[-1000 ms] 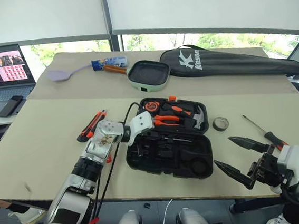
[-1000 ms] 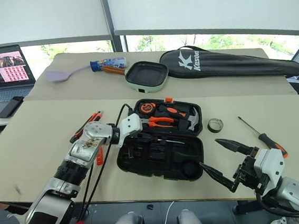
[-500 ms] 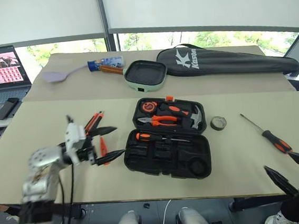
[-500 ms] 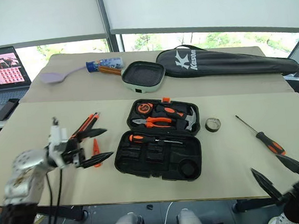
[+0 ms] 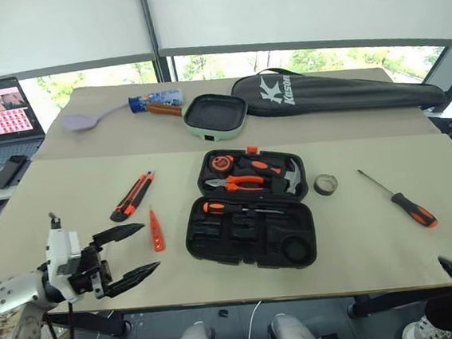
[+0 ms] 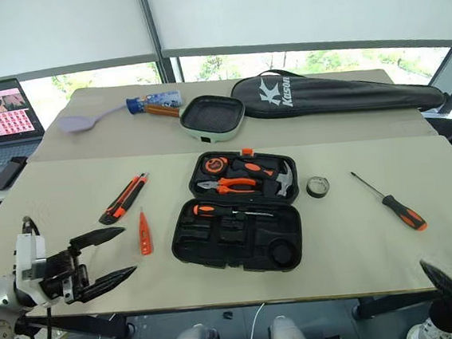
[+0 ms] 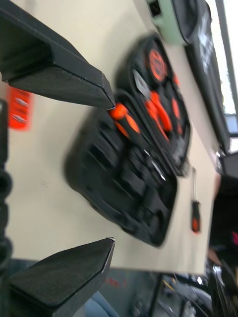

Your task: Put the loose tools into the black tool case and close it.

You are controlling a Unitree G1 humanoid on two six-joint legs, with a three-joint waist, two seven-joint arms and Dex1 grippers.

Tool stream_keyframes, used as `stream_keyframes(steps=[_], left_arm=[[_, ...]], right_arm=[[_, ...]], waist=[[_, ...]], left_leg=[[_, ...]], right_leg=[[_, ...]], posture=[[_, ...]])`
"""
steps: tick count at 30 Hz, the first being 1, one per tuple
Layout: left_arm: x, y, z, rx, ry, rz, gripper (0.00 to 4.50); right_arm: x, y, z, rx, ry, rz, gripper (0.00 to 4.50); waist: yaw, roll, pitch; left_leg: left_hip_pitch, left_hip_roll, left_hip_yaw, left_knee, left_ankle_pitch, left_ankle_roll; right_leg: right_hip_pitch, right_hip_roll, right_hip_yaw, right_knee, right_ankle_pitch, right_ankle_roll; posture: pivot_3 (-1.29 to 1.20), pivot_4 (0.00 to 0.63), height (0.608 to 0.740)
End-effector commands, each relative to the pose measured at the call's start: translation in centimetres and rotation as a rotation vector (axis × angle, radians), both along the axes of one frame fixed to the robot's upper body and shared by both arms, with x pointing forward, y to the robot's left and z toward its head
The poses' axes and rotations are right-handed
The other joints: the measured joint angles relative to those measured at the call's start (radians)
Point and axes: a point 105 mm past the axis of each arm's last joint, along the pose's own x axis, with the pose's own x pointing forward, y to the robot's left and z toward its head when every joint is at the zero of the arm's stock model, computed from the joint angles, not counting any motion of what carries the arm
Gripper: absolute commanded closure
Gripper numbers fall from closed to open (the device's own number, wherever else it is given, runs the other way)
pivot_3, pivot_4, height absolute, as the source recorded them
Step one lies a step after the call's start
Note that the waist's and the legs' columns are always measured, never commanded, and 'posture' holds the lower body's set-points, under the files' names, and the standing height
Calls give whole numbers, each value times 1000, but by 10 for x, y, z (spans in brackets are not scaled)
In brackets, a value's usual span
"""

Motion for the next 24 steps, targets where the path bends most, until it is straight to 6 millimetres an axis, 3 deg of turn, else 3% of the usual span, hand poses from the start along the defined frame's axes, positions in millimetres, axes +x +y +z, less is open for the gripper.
stream_keyframes(steps=[1,6,11,15,22,24], left_arm=[[-3,-28,14,-34,-38,-84,61],[-4,-48,17,-46,-42,-161,61],[-7,-56,19,-51,-30,-199,61],[-4,-55,21,-45,-31,-199,0],[0,-53,22,-47,-40,-190,0],[3,-51,21,-61,-31,-167,0]], right_arm=[[30,-9,2,-55,143,44,0],[71,-27,-14,-146,348,21,0],[89,-31,-26,-127,432,47,0],[96,-31,-33,-92,483,47,953],[103,-28,-15,-100,348,87,3403],[104,-27,-4,-141,274,104,3546]], waist=[[0,0,0],[2,-1,0],[4,2,0],[-1,2,0],[0,2,0],[0,2,0]], left_leg=[[0,0,0,0,0,0],[-1,0,3,0,1,1],[-3,2,3,-3,0,0],[-3,2,5,-4,0,0],[-2,2,5,-4,0,0],[-2,2,5,-4,0,0]], right_leg=[[0,1,0,0,1,2],[0,8,1,-3,5,7],[-3,12,0,-3,6,8],[-3,12,1,-3,6,9],[-3,12,1,-3,6,9],[-3,12,1,-3,6,9]], posture=[[0,150,740],[0,150,740],[0,150,740],[0,150,740],[0,150,740],[0,150,740]])
